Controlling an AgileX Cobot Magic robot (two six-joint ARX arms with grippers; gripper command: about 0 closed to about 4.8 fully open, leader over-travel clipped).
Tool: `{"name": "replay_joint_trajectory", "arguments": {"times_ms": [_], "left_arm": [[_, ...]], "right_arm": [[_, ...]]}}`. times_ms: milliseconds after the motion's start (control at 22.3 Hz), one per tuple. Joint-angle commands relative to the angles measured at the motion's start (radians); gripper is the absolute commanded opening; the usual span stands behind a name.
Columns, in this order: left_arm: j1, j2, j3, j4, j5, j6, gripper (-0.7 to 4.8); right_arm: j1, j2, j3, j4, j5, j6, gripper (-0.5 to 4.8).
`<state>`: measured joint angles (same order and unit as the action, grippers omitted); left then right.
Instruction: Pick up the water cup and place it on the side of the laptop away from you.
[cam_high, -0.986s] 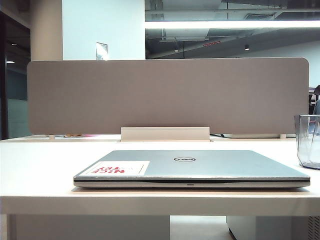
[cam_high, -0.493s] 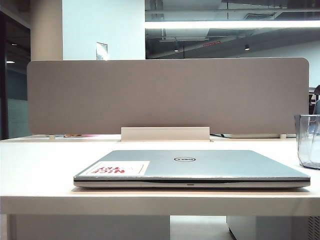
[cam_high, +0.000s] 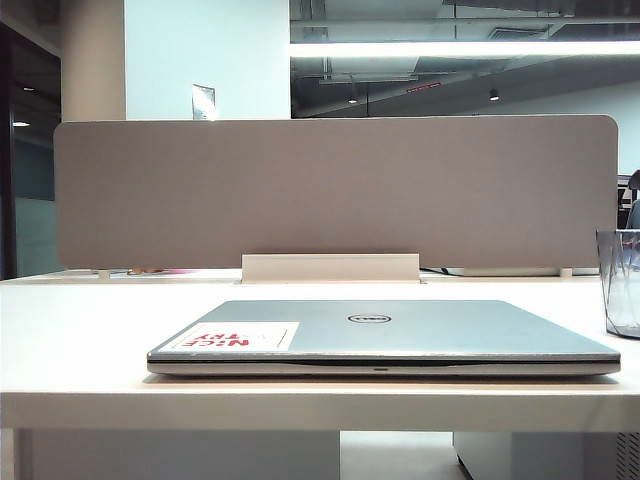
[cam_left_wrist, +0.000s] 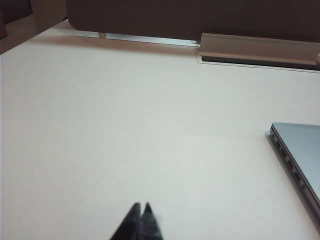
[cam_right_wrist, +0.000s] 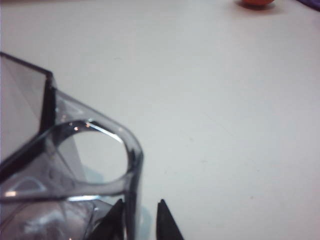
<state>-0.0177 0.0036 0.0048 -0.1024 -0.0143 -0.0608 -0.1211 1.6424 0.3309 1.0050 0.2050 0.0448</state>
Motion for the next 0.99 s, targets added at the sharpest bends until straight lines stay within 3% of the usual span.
{"name": "replay_joint_trajectory", "arguments": {"times_ms": [45,314,627,807,986], "left_arm": [[-0.001,0.0,0.003,0.005,0.0,0.0,-0.05],[-0.001,0.0,0.003,0.005,0.0,0.0,-0.05],[-0.001,0.0,0.003,-0.004,0.0,0.0,-0.05],[-0.001,0.0,0.003,-0.039,0.0,0.0,-0.05],[-0.001,0.0,0.003,-0.046,0.0,0.0,-0.05]], "right_arm": [[0.001,0.001,0.01,0.023,-0.002,0.003,0.55],[0.001,0.001,0.01,0.025,-0.002,-0.001,-0.01],[0.002,0.0,0.01,0.056,-0.007,-0.001,-0.01],[0.004,-0.018,0.013,0.171,-0.084,0.0,-0.01],[0.023,-0.054,0.046,0.137,-0.105,0.004,-0.01]]}}
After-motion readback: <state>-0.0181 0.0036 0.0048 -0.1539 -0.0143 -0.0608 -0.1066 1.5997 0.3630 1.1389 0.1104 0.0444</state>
